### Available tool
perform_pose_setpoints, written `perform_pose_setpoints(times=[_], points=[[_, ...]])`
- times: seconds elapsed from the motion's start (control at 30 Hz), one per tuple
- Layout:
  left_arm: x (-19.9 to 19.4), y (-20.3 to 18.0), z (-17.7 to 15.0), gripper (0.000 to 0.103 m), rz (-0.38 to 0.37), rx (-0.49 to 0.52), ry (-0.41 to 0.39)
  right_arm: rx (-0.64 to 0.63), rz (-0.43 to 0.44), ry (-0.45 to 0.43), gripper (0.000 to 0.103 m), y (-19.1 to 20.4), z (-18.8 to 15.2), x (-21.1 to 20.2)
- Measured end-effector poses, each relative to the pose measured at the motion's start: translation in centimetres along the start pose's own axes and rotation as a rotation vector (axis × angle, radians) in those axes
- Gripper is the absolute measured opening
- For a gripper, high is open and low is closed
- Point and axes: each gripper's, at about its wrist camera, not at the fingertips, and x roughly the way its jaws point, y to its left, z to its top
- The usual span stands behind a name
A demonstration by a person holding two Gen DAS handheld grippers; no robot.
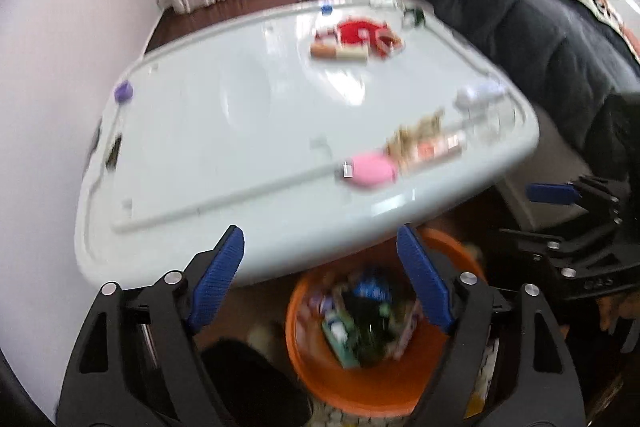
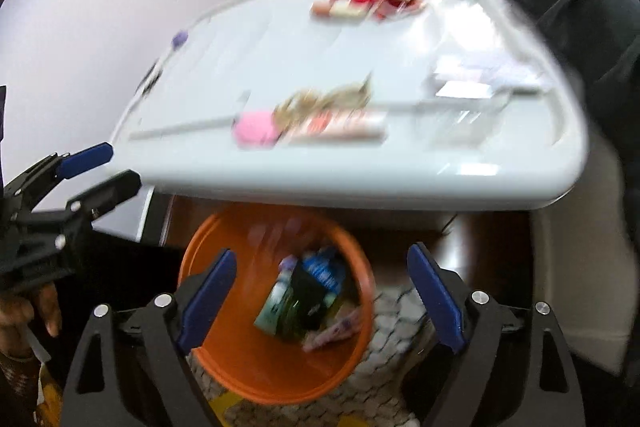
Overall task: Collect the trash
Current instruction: 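Grasp the clear plastic cup with the right tool, then grasp the peach-and-white tube with the left tool while the right tool holds the cup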
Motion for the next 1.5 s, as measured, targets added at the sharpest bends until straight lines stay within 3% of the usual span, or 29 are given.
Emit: perform_pose_setpoints(times=[0.2,0.37,0.53,0.67,0.7,0.77,0.8,1.07,1.23,1.37,1.5], points=[[2.0,-1.3,2.4,0.077,-0.047,0.025,0.019,-0.015,-0.13,-0.1,0.089,-2.5,2.6,-3.3],[3.4,-2.4,3.5,0.077,-0.06,0.061,-0.007,-0.023,-0.249,-0.066,0.091,-4.9,6.0,-2.8],[5.1,-2.3,3.3,0.077,-0.098,0.028,0.017,0.067,-0.171,0.022,0.091,-6.3,7.9,0.6],[5.7,-2.2,3.1,0.077,-0.103,0.028,0.025,-0.05,-0.259,0.008,0.077,-4.7,8.7,2.8],[5.9,-2.1,3.0,0.077,-0.107,0.026,0.031,-0.072,-0.276,0.008,0.064,-4.4,8.7,3.1],[6.2,-1.9,2.9,0.077,-0.114,0.018,0.042,-0.066,-0.249,0.015,0.044,-4.4,8.7,3.4],[6.3,-1.7,2.9,0.077,-0.118,0.008,0.048,-0.044,-0.215,0.009,0.041,-4.6,8.8,3.2],[6.2,-0.3,3.9,0.077,-0.116,-0.044,0.053,0.085,-0.028,-0.092,0.041,-5.8,9.6,0.3],[6.4,-0.8,5.6,0.077,-0.121,-0.019,0.046,0.098,0.018,-0.146,0.041,-5.8,9.8,-1.5],[7.4,-1.5,9.1,0.077,-0.15,0.052,0.013,0.095,0.041,-0.185,0.041,-5.8,9.9,-2.9],[11.3,-1.7,13.7,0.08,-0.206,0.103,0.01,0.077,0.038,-0.206,0.041,-5.6,10.0,-3.6]])
